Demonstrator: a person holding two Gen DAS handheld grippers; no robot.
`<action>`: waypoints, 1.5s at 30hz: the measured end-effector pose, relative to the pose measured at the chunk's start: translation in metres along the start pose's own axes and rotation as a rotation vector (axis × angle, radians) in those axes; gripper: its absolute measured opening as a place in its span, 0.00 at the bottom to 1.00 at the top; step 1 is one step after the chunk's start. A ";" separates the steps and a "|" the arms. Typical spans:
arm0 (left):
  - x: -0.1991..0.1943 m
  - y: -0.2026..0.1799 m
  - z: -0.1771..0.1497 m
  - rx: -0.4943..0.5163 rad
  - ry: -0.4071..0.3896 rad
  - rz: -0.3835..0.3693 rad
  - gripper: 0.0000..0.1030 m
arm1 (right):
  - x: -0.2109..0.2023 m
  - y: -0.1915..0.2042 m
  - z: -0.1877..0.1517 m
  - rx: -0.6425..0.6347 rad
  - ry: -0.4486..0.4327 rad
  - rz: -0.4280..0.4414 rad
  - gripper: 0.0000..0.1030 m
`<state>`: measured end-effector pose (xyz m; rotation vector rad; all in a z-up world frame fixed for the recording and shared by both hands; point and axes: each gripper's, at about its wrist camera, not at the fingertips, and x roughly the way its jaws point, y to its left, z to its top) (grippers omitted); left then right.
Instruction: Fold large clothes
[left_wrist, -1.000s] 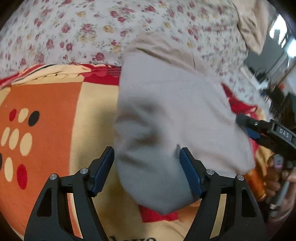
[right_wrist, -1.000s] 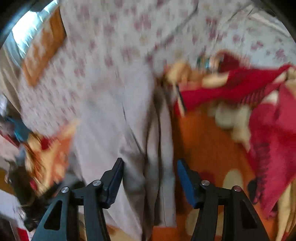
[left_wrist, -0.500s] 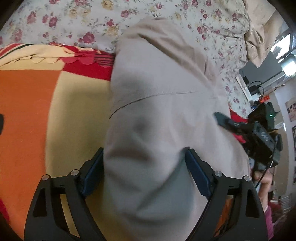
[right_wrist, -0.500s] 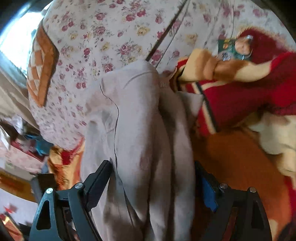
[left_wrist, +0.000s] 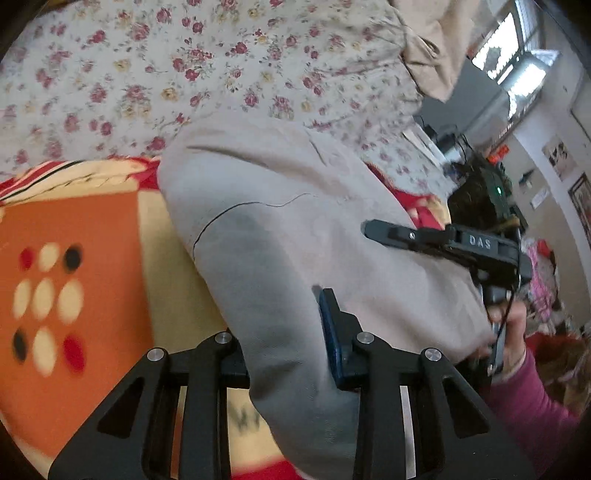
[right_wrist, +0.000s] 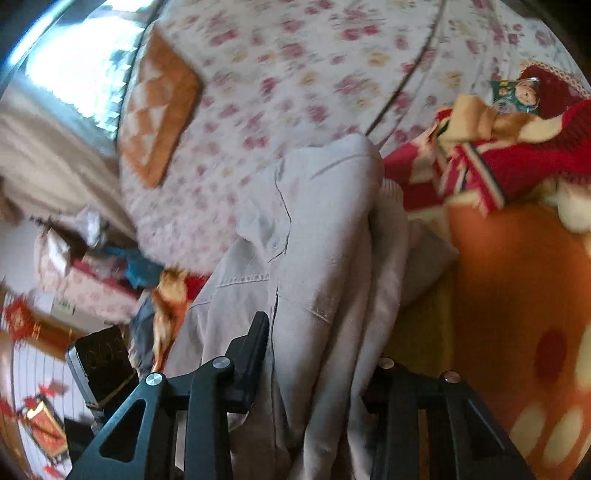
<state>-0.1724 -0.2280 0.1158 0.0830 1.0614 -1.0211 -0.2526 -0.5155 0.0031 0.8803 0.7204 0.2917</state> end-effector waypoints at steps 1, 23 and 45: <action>-0.007 -0.001 -0.013 0.004 0.009 0.007 0.27 | 0.000 0.007 -0.012 -0.014 0.020 -0.005 0.35; 0.027 0.005 -0.062 -0.020 -0.066 0.406 0.55 | 0.068 0.073 -0.024 -0.367 -0.013 -0.492 0.49; 0.032 0.003 -0.067 -0.027 -0.097 0.460 0.63 | 0.006 0.082 -0.127 -0.536 0.050 -0.572 0.47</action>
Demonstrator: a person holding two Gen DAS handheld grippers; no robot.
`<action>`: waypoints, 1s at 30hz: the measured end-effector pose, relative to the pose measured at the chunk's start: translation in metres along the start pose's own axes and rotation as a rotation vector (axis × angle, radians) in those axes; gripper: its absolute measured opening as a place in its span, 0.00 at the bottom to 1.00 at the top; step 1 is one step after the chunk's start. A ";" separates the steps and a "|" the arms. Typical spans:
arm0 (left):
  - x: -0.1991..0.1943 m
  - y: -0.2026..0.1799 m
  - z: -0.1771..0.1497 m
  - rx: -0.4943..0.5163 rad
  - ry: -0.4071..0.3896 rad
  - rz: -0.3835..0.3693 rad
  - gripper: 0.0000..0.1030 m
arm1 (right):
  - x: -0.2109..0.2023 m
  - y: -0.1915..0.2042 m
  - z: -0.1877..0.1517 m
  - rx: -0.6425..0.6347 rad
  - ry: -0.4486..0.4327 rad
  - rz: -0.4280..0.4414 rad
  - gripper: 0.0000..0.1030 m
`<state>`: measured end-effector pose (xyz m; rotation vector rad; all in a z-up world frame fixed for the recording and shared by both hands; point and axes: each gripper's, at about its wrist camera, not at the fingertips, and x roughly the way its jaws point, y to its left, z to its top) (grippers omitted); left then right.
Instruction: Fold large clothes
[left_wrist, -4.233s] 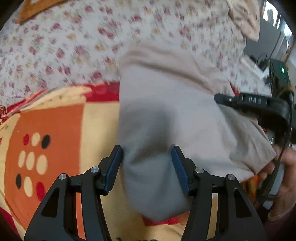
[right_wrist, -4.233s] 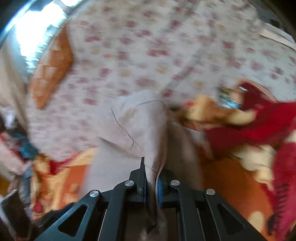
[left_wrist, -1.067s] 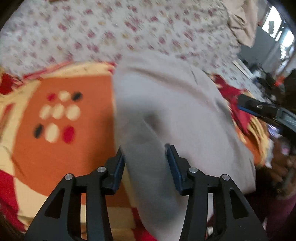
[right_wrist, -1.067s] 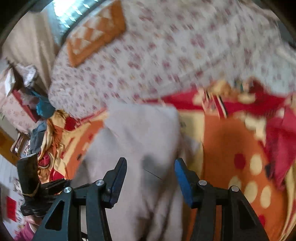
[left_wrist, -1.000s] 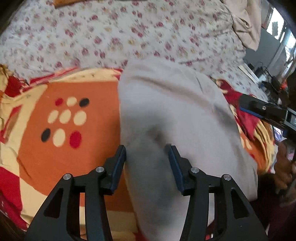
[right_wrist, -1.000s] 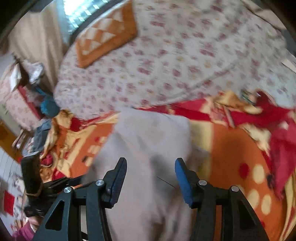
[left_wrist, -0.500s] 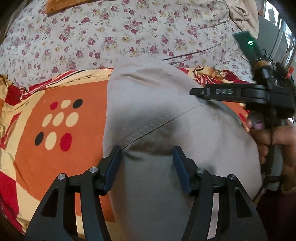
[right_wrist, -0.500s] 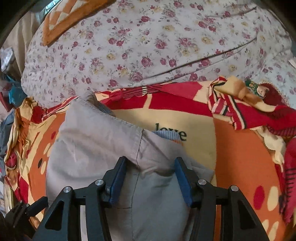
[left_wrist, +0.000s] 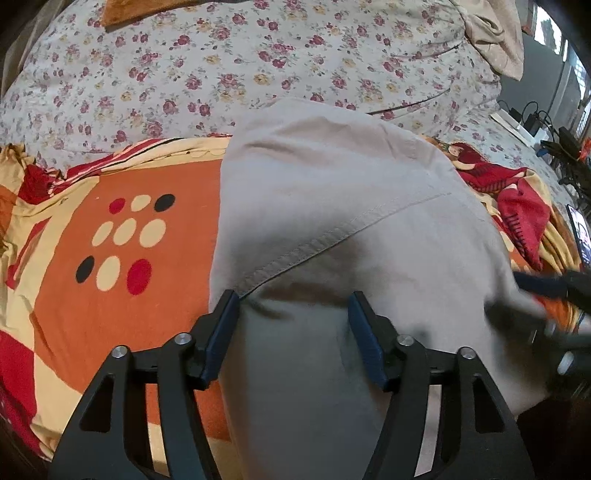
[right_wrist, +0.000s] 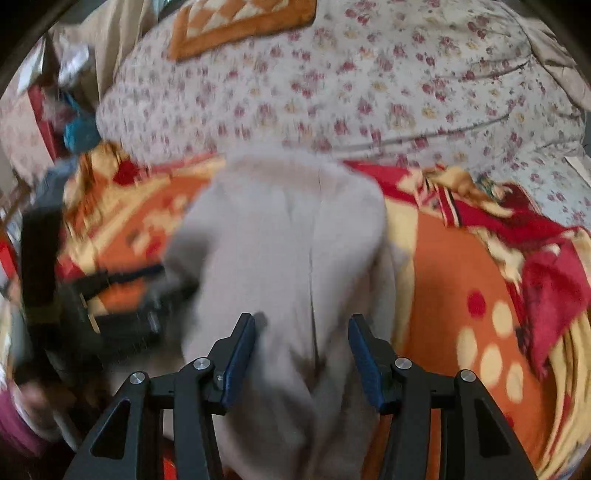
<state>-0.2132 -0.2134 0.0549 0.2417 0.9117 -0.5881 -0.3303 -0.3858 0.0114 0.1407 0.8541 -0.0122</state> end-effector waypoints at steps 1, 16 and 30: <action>0.000 0.001 -0.001 -0.005 -0.002 0.003 0.65 | 0.003 0.001 -0.008 -0.015 0.013 -0.016 0.47; -0.008 0.002 -0.010 -0.001 -0.065 0.054 0.66 | -0.024 -0.039 -0.030 0.219 -0.226 0.105 0.61; -0.019 0.003 -0.008 -0.006 -0.110 0.066 0.66 | -0.010 -0.039 -0.030 0.234 -0.223 0.034 0.67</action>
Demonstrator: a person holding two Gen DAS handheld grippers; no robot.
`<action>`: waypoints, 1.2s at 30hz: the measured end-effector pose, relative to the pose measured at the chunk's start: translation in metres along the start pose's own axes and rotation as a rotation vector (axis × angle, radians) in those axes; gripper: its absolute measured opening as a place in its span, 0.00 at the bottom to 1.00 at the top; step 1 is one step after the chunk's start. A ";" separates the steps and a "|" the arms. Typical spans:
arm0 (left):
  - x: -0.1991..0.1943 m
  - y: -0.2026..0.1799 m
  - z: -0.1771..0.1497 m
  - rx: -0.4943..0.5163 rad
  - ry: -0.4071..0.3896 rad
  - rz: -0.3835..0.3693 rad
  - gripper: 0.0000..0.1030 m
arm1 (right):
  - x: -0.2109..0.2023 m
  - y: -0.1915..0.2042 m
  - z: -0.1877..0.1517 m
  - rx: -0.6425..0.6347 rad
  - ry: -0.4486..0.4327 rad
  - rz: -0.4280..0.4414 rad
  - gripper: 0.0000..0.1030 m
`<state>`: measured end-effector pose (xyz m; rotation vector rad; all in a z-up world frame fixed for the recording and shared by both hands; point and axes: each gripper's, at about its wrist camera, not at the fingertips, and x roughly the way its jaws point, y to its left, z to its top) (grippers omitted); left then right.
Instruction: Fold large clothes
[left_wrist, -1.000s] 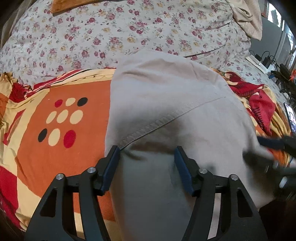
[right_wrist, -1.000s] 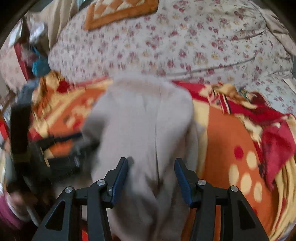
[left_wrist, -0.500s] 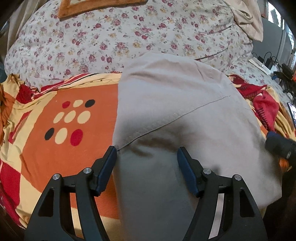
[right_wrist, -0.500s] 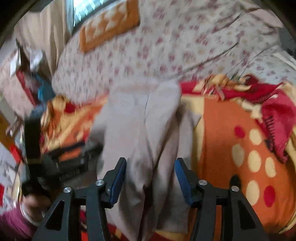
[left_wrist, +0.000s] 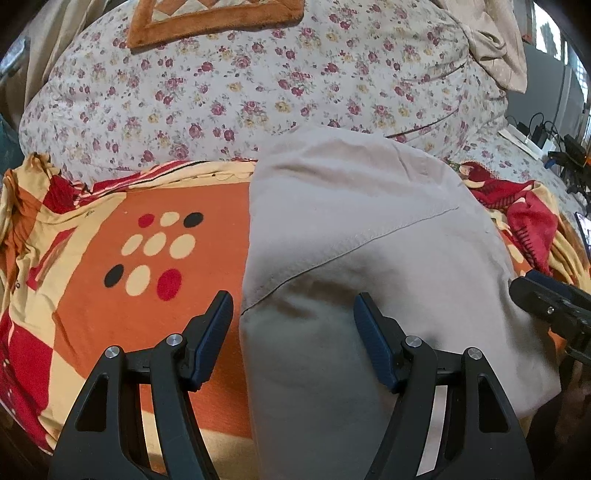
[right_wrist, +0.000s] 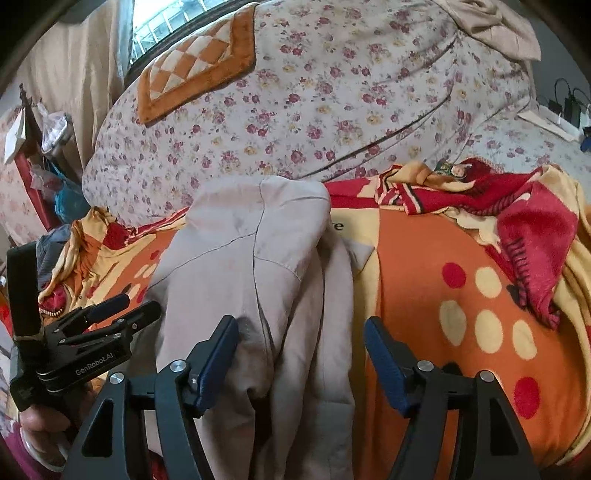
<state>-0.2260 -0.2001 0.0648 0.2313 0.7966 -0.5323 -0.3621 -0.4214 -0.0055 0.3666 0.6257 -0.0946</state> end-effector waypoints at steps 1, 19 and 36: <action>-0.001 0.000 0.000 0.000 0.002 -0.005 0.66 | 0.001 -0.001 0.000 0.005 0.001 0.000 0.68; -0.013 0.003 0.003 -0.015 -0.039 0.038 0.66 | -0.023 0.060 0.002 -0.153 -0.090 -0.173 0.82; -0.013 0.003 0.002 -0.021 -0.050 0.058 0.66 | -0.007 0.067 0.002 -0.128 -0.078 -0.209 0.83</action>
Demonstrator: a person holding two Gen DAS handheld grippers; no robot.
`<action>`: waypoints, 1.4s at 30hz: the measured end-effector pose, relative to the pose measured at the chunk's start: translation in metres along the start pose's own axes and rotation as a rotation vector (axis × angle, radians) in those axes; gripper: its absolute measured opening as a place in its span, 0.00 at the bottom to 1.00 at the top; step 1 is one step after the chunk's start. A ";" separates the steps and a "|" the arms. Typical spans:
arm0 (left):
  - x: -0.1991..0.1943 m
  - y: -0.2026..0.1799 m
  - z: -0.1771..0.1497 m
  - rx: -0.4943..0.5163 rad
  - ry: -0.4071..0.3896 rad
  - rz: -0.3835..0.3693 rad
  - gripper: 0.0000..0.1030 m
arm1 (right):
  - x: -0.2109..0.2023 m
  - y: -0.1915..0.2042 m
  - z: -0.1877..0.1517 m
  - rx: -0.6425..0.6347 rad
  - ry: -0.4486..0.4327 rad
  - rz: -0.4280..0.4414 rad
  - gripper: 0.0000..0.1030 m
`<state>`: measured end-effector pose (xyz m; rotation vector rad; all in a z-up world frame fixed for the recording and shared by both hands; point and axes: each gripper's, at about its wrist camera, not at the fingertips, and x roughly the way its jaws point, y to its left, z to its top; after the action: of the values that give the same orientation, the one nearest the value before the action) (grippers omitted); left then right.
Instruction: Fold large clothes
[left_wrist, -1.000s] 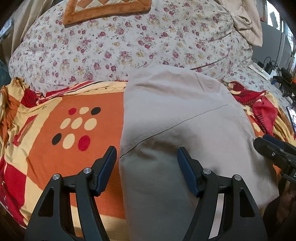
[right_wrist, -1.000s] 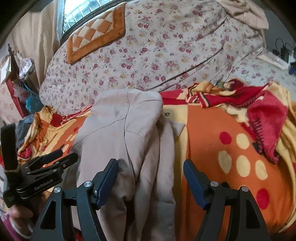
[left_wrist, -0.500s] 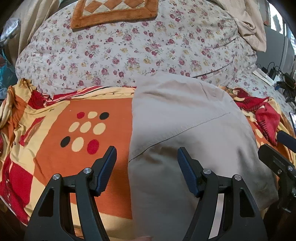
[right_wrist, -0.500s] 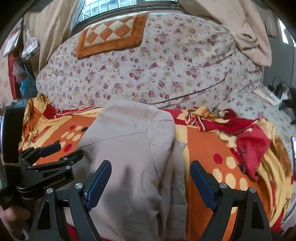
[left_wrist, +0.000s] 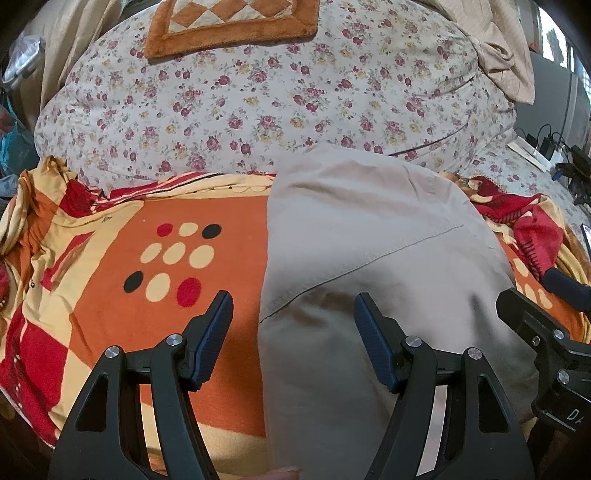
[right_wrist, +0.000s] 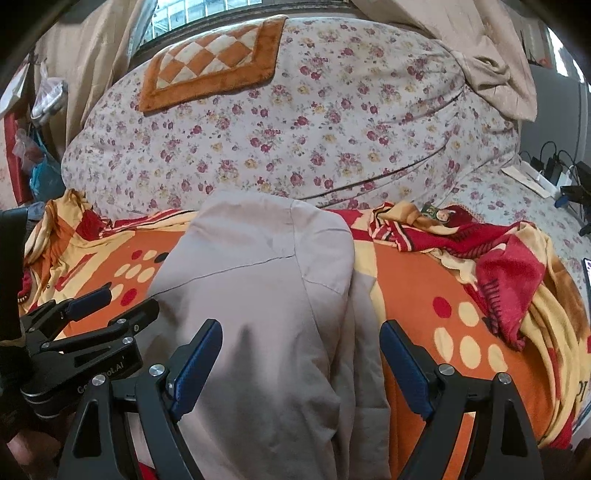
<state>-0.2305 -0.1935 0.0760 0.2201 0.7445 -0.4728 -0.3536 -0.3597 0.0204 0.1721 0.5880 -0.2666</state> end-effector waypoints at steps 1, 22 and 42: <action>0.000 0.000 0.000 0.000 0.000 0.003 0.66 | 0.001 0.000 0.000 -0.001 0.000 -0.005 0.83; 0.001 0.000 -0.001 0.003 -0.001 0.004 0.66 | 0.004 0.000 -0.002 0.016 0.008 0.016 0.83; 0.000 0.000 -0.001 0.000 0.000 0.004 0.66 | 0.007 0.003 -0.004 0.013 0.023 0.027 0.83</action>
<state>-0.2309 -0.1927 0.0747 0.2214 0.7439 -0.4695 -0.3493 -0.3570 0.0140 0.1962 0.6065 -0.2428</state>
